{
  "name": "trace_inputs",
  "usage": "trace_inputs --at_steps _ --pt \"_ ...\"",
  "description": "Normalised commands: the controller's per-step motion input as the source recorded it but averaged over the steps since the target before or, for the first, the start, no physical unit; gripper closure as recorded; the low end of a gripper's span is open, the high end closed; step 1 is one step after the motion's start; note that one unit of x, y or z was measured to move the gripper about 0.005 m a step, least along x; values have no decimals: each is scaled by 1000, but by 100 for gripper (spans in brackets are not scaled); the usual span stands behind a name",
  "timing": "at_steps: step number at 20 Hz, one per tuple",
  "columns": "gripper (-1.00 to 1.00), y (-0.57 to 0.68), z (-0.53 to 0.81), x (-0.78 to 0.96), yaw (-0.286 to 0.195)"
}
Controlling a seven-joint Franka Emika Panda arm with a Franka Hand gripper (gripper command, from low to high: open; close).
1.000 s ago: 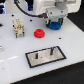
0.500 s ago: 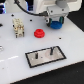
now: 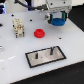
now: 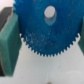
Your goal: Insert the blue gear onto the right peg, followed by the red gear
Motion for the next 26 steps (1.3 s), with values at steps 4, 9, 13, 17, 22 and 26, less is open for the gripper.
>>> trace_inputs --at_steps 4,9,13,17,22,26 --pt "100 -268 472 847 0" --pt "100 -285 393 844 0" --pt "100 -312 299 831 0" --pt "100 -263 205 808 0" --pt "100 -255 61 736 0" --pt "100 -192 -3 601 0"
